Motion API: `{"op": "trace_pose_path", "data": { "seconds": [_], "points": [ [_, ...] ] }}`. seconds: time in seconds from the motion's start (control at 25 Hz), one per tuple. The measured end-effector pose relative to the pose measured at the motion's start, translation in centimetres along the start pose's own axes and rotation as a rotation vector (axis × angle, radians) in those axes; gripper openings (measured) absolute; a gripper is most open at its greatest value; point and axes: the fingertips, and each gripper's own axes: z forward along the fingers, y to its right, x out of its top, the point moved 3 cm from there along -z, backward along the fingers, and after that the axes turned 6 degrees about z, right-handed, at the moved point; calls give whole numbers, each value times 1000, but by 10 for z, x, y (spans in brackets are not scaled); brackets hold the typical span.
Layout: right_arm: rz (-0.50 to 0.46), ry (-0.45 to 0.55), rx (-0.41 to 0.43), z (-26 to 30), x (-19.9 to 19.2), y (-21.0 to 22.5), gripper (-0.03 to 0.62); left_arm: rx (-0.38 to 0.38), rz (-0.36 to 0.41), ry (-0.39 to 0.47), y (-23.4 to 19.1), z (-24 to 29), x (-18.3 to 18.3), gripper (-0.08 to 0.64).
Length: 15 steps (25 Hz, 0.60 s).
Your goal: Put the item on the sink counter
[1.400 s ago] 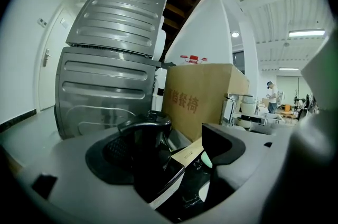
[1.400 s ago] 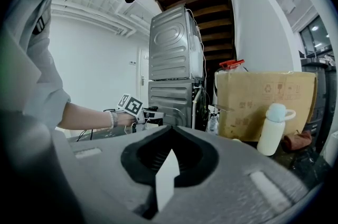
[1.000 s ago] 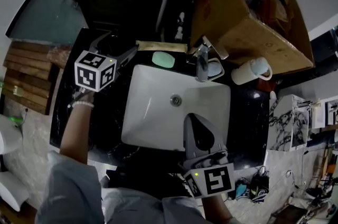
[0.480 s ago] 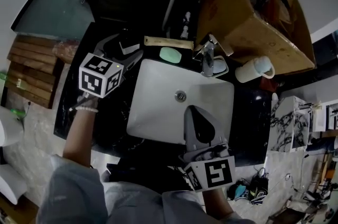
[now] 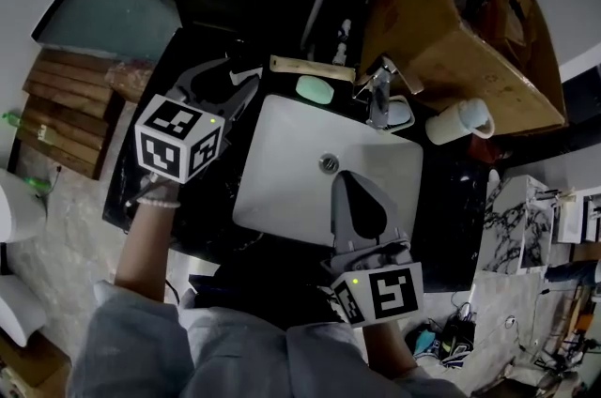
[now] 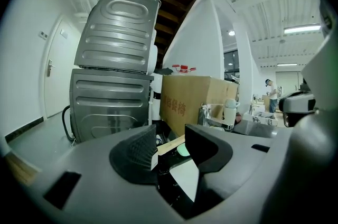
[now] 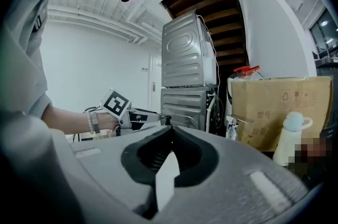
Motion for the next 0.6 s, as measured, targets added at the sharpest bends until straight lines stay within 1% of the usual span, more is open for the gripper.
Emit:
{"op": "trace_pose_path", "data": {
  "seconds": [0.12,0.28,0.4,0.48,0.6],
  "points": [
    [-3,4,17,2,2,-2,-3,24,-1,9,0,-16,7,110],
    [-8,4,46,6,4,-6,-3,66,-36,21,-3,-39,12,35],
    [-17,3,73,11,4,-10,-3,101,-41,34,-6,-57,18,10],
    [-23,-2,96,15,5,-15,-3,117,-50,35,-6,-67,20,8],
    [-22,-19,131,19,4,-23,-3,141,-94,29,-4,-82,17,6]
  ]
}}
